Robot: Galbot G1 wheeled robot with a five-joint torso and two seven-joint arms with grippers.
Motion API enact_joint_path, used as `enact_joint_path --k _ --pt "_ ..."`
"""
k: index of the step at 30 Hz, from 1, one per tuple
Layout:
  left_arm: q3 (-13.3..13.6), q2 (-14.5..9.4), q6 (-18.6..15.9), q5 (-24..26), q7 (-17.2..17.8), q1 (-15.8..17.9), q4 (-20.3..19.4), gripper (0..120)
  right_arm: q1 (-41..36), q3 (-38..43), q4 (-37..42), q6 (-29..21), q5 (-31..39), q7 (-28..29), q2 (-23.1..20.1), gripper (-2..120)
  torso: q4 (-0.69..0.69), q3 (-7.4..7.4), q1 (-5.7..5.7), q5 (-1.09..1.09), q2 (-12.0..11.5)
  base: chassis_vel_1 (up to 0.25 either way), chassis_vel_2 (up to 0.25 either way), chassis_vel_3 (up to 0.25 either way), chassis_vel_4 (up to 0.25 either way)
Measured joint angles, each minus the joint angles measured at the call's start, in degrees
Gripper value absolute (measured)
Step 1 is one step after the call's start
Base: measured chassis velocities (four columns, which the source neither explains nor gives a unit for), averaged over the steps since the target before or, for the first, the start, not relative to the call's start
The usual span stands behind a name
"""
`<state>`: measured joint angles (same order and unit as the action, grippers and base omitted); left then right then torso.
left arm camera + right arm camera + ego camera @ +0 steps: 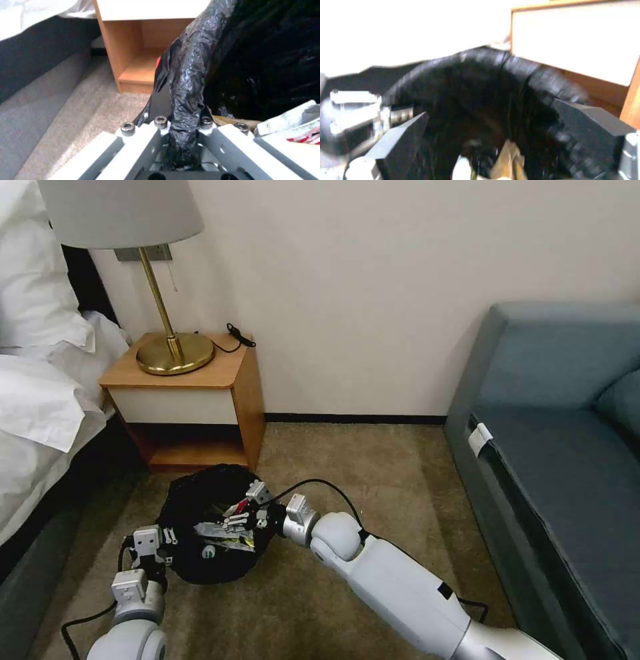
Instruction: Pick up the trash bin, then pick up the garbage on the floor and place it into the trash bin.
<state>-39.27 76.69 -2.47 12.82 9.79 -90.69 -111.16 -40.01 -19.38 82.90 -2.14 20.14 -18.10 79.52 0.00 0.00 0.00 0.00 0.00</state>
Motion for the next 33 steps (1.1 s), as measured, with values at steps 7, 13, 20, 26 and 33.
enact_joint_path --k 7,13,20,26,33 --pt "0.04 1.38 -1.8 6.99 6.33 0.08 -0.55 0 -0.97 6.95 3.9 -1.02 4.02 0.35 -0.3 100 0.0 0.0 0.0 0.0 0.0 0.0 0.0 0.0 0.0" --pt "-0.67 3.68 -4.77 20.67 14.94 2.13 -2.3 0 -2.24 14.55 4.01 -0.98 5.82 0.4 -1.08 100 -0.01 0.0 0.0 0.02 0.0 0.0 0.0 0.0 0.0" --pt "-1.01 4.6 -5.97 31.25 19.93 2.71 -3.19 0 -5.5 18.9 3.96 -0.7 6.87 0.48 -2.09 100 -0.01 0.0 0.0 0.0 0.0 0.0 0.0 0.0 0.0" --pt "-0.96 4.9 -7.36 40.33 26.21 3.16 -3.05 0 -7.69 22.25 4.55 -0.23 6.85 0.41 -2.3 100 0.0 0.0 0.0 -0.01 0.0 0.0 0.0 0.0 0.0" --pt "-0.6 4.42 -9.22 45.68 30.17 3.58 -2.82 1 -9.63 23.92 5.87 -0.23 6.57 0.36 -2.19 100 0.0 0.0 0.0 0.0 0.0 0.0 0.0 0.0 0.0"
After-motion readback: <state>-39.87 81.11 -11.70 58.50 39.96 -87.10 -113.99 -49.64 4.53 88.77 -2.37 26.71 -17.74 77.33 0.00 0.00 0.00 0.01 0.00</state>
